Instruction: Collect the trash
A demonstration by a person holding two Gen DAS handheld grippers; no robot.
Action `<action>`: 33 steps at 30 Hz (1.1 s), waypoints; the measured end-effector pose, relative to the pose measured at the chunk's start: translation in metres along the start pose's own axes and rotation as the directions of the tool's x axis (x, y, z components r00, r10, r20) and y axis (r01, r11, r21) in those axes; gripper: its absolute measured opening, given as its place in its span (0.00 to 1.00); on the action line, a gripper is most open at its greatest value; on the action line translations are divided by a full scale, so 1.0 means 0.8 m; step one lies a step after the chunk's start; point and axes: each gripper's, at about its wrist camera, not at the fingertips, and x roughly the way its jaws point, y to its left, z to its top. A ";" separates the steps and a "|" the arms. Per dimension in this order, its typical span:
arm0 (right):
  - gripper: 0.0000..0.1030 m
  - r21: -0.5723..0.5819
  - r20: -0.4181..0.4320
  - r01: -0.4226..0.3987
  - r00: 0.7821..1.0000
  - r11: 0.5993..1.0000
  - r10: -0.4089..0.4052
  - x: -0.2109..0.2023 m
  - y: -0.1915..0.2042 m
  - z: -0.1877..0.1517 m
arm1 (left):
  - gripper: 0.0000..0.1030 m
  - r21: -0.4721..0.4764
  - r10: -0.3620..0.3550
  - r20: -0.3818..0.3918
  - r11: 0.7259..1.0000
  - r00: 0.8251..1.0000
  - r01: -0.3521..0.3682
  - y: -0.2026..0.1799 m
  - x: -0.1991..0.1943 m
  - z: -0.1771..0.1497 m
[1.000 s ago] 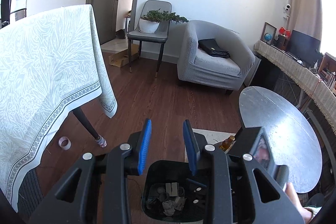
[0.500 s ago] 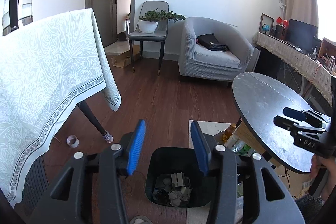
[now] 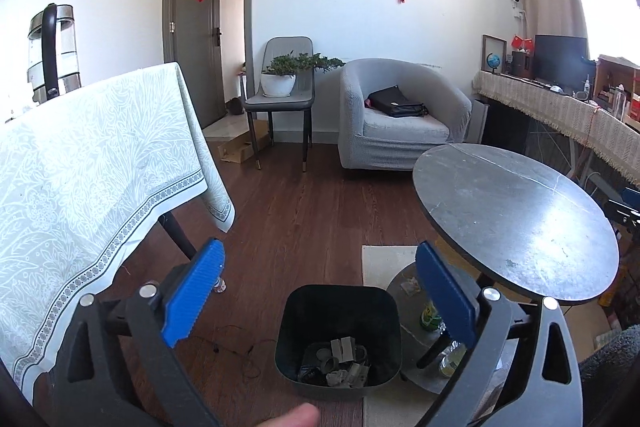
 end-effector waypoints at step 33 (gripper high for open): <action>0.95 -0.018 -0.042 -0.206 0.978 0.978 0.205 -0.016 -0.011 -0.026 | 0.95 0.007 -0.001 -0.130 1.000 0.992 0.002 -0.020 0.013 -0.024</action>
